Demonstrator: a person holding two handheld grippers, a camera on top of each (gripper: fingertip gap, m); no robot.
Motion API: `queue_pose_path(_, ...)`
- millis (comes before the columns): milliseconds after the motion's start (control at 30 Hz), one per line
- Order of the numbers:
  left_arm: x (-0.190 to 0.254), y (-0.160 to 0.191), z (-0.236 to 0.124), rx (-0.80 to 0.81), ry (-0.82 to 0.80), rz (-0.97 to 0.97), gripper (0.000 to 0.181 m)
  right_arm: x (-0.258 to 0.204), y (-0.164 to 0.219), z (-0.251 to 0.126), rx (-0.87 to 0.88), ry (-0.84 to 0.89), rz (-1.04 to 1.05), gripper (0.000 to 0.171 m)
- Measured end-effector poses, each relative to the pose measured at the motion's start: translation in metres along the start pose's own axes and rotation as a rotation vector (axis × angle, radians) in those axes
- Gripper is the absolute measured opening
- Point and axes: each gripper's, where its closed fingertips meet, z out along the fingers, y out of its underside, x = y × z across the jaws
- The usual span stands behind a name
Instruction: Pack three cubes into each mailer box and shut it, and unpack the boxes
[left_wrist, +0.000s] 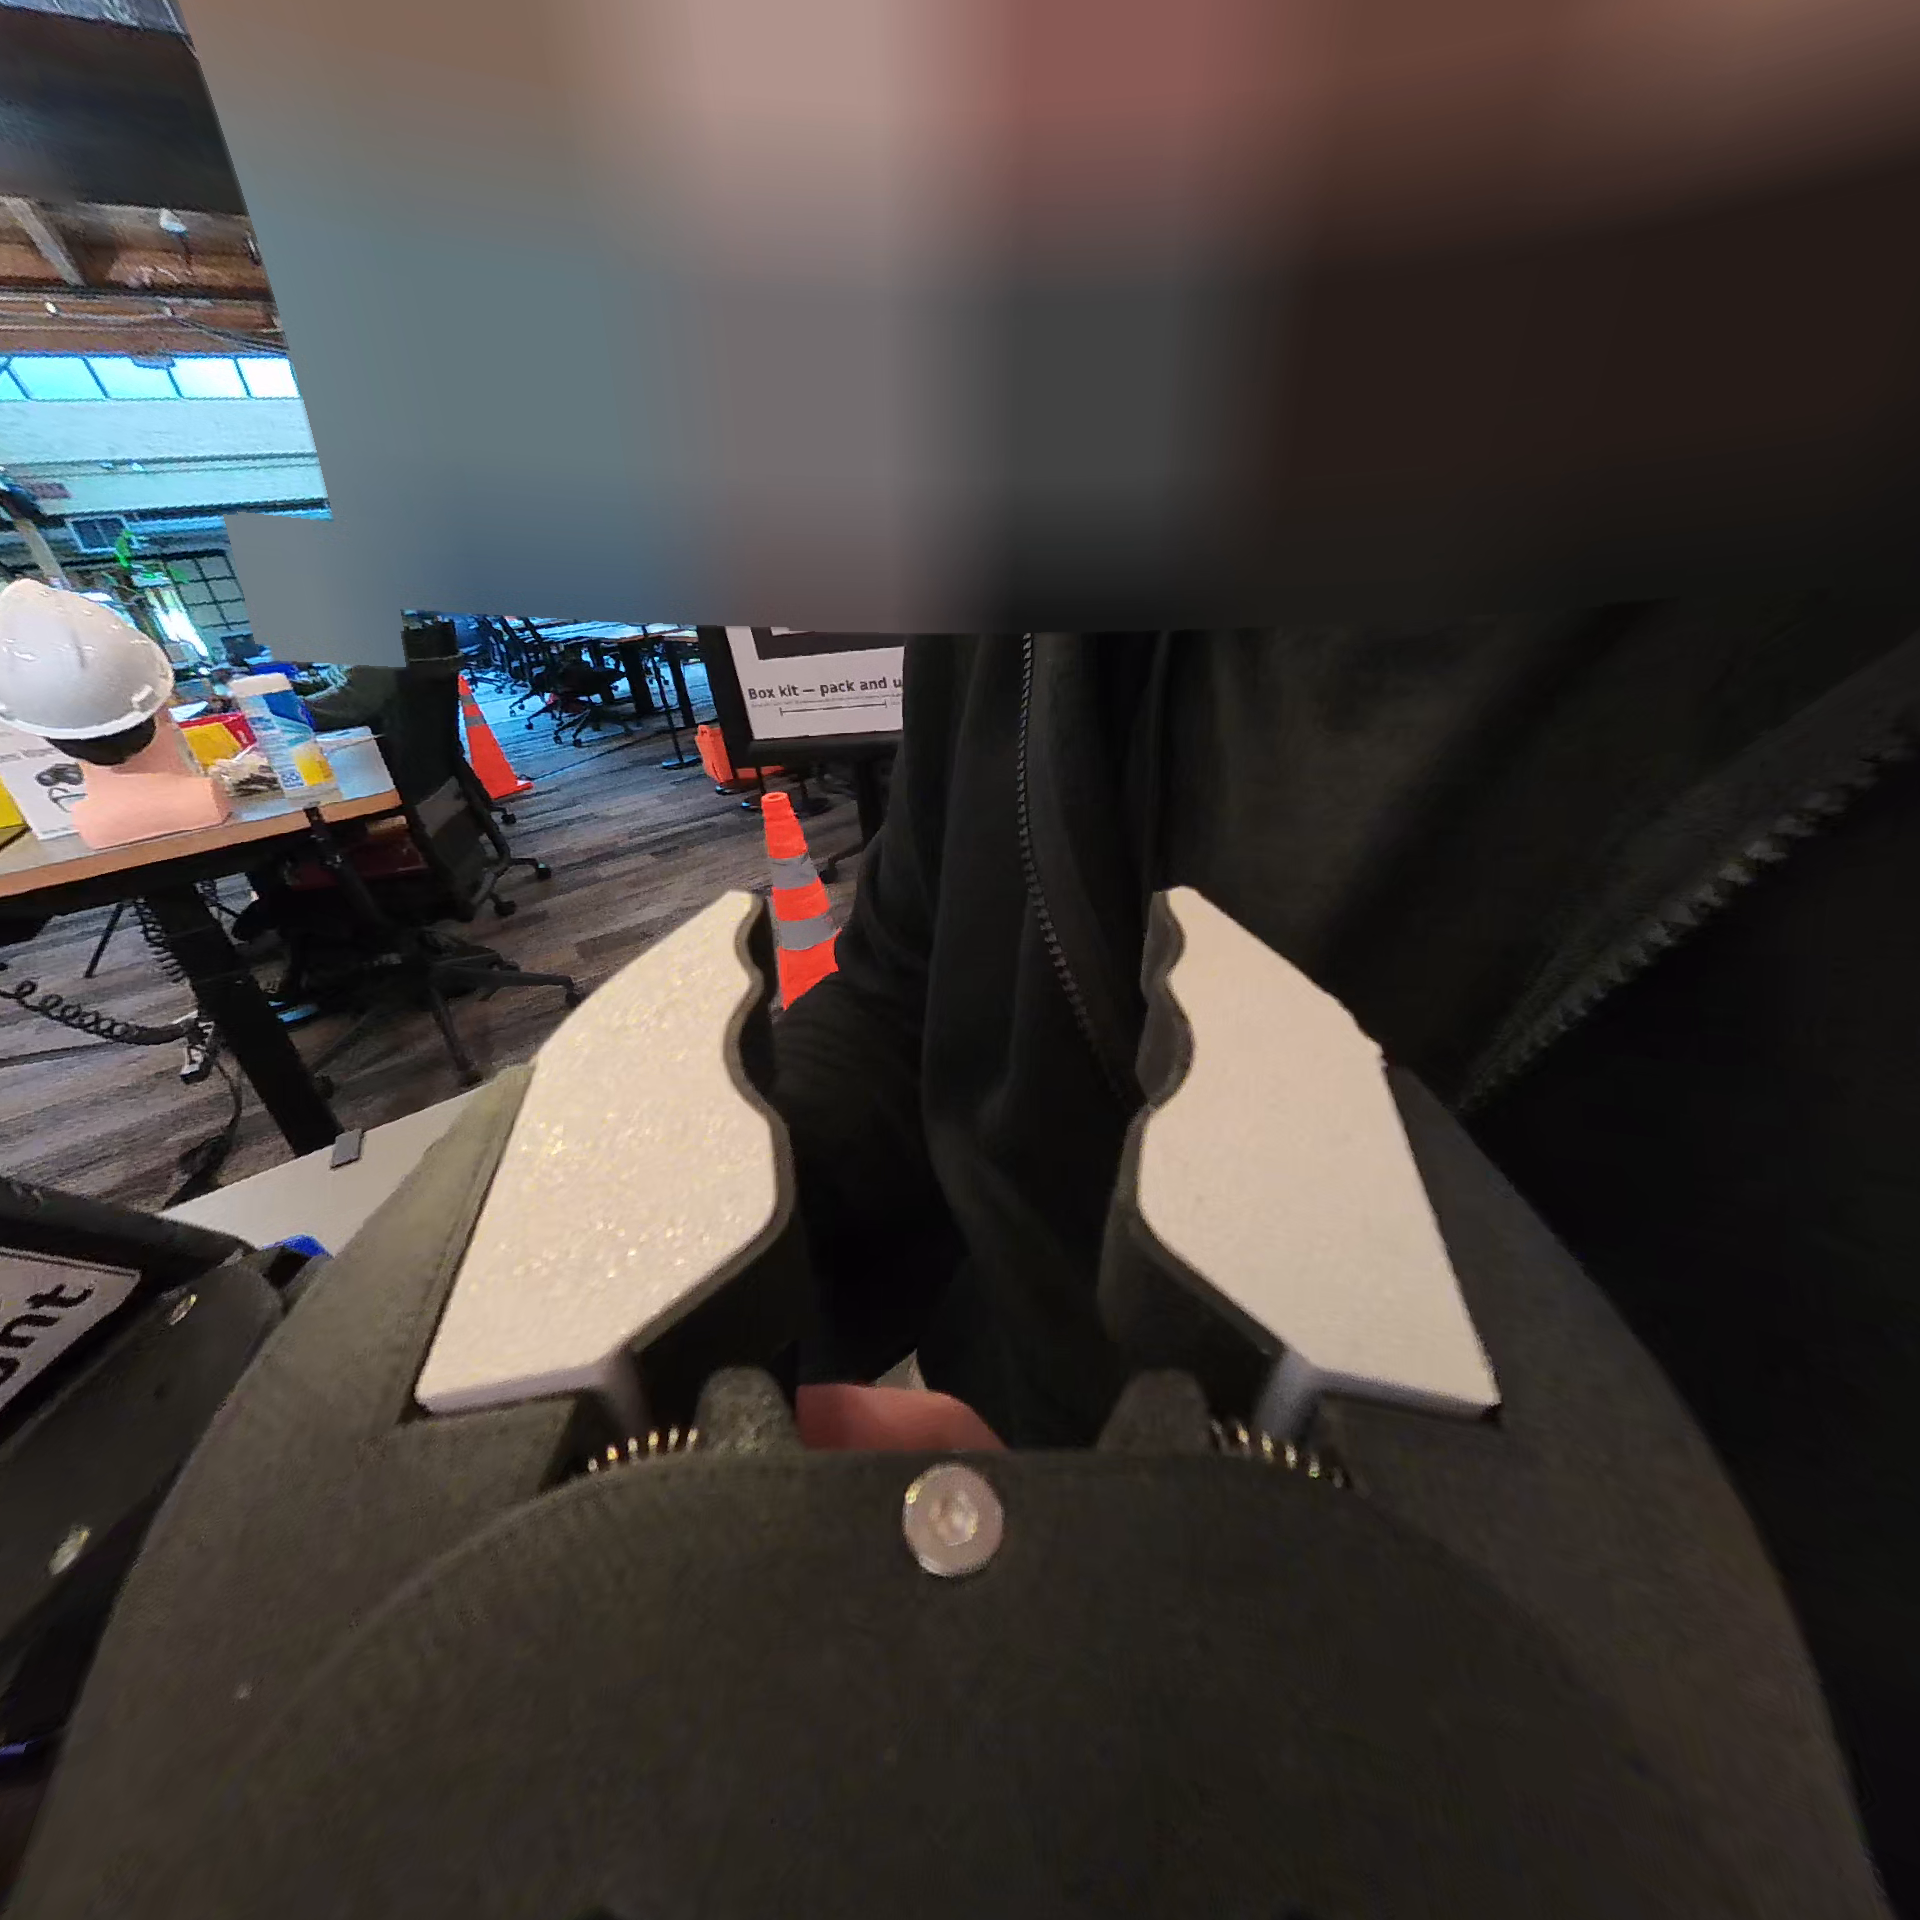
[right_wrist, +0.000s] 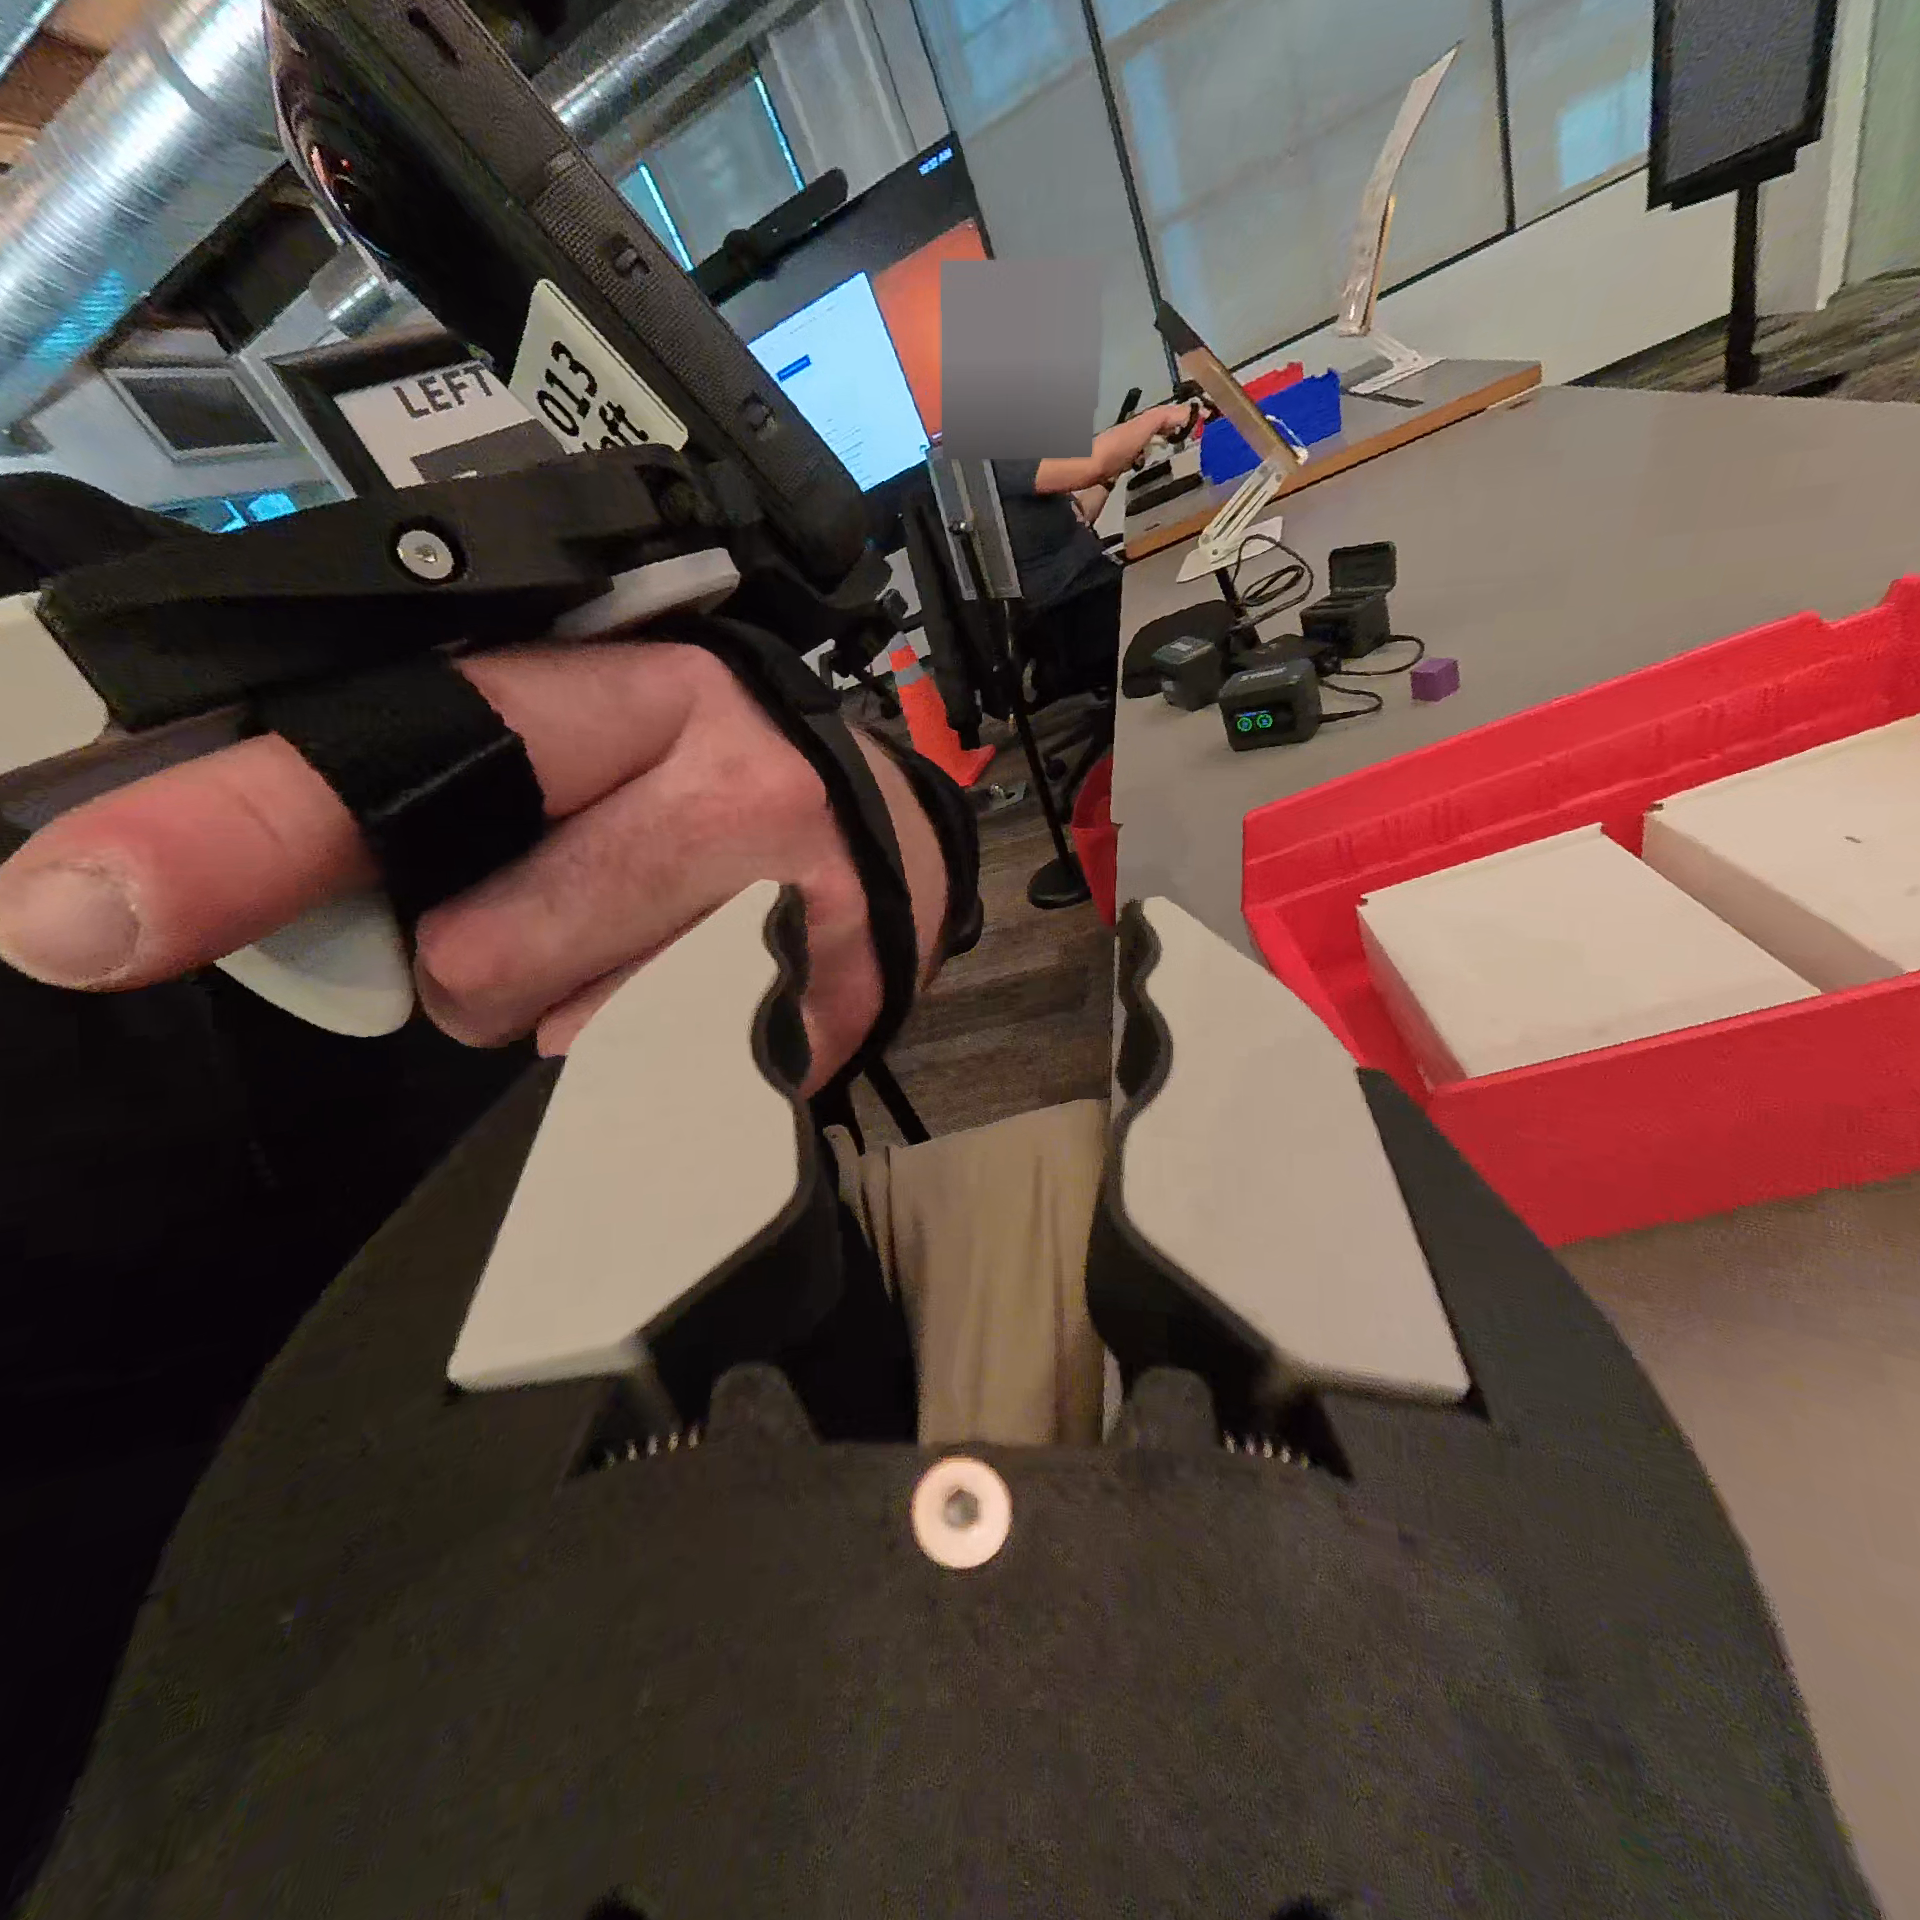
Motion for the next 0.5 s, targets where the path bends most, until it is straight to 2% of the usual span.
queue_pose_path(100,-0.001,0.006,0.004,-0.031,-0.008,0.013,0.069,0.004,-0.001,0.0,0.009,0.021,0.012,0.056)
queue_pose_path(167,0.0,0.007,0.006,-0.03,0.001,0.007,0.069,0.017,0.008,0.003,-0.059,0.126,-0.012,0.051)
queue_pose_path(200,0.001,0.007,0.009,-0.031,0.008,0.003,0.069,0.02,0.014,0.007,-0.094,0.141,-0.02,0.054)
queue_pose_path(267,0.002,0.011,0.013,-0.057,0.003,0.002,0.074,0.015,0.014,0.014,-0.082,0.101,-0.009,0.042)
queue_pose_path(367,0.003,0.01,0.009,-0.056,0.003,0.005,0.074,0.007,-0.006,0.001,0.02,-0.006,0.054,0.058)
queue_pose_path(467,0.006,0.005,0.007,-0.019,0.041,-0.019,0.073,0.002,-0.004,0.004,-0.021,-0.032,0.036,0.06)
queue_pose_path(500,0.007,0.007,0.008,-0.028,0.04,-0.012,0.072,0.001,-0.005,0.006,-0.014,-0.052,0.045,0.054)
